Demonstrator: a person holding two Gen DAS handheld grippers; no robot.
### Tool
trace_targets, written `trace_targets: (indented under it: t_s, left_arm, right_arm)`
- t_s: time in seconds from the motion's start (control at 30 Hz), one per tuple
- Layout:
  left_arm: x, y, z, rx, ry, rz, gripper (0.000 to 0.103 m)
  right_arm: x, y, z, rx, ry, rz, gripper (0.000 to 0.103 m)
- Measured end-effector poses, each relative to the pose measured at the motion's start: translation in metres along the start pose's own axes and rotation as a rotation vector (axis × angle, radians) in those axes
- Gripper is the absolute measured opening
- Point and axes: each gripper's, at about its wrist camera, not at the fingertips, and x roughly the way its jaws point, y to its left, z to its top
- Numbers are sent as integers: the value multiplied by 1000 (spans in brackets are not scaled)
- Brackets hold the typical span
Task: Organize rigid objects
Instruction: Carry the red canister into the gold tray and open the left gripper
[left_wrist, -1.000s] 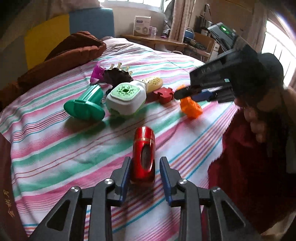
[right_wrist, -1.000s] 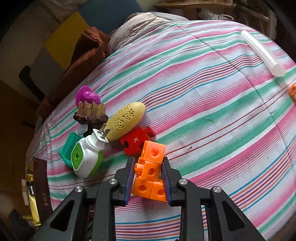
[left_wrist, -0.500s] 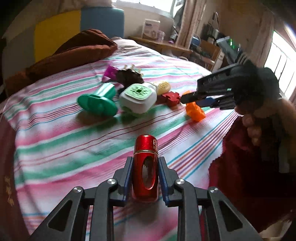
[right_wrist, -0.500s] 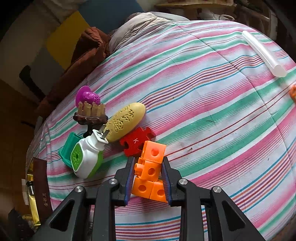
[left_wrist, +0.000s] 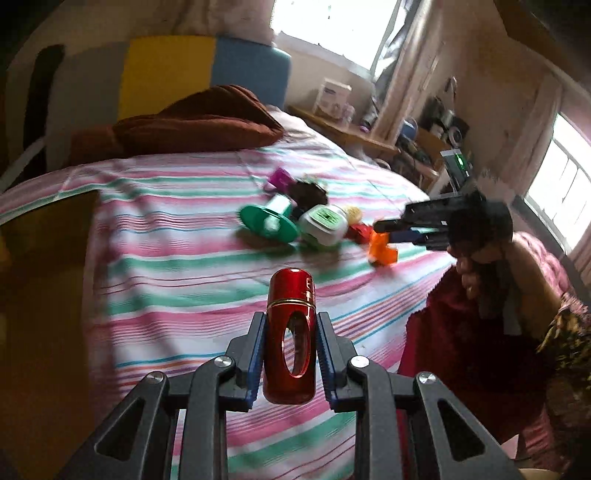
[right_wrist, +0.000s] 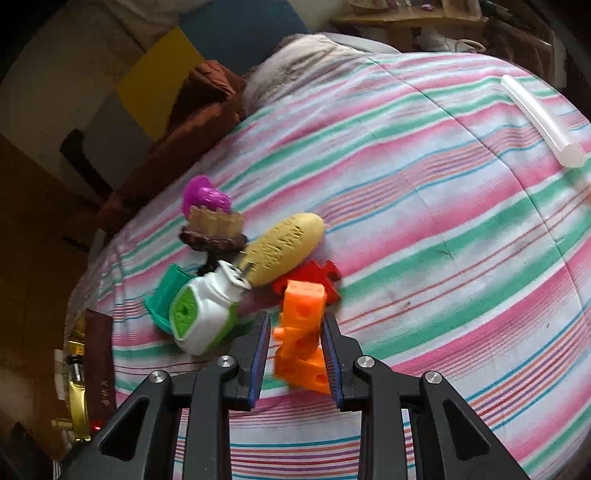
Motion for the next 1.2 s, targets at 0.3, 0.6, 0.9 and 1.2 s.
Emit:
trace_targets:
  t_s: [0.3, 0.6, 0.9, 1.2]
  left_arm:
    - [-48, 61, 2, -116, -88, 78, 26]
    - [-74, 107, 1, -206, -148, 145, 26]
    - [-79, 147, 2, -258, -122, 213, 26]
    - [-60, 201, 10, -352, 0, 302, 26]
  right_arm:
    - [-5, 12, -6, -69, -5, -32, 22]
    - [8, 17, -10, -106, 41, -142, 56]
    - [26, 36, -19, -235, 84, -184, 30]
    - [6, 35, -24, -205, 41, -106, 26]
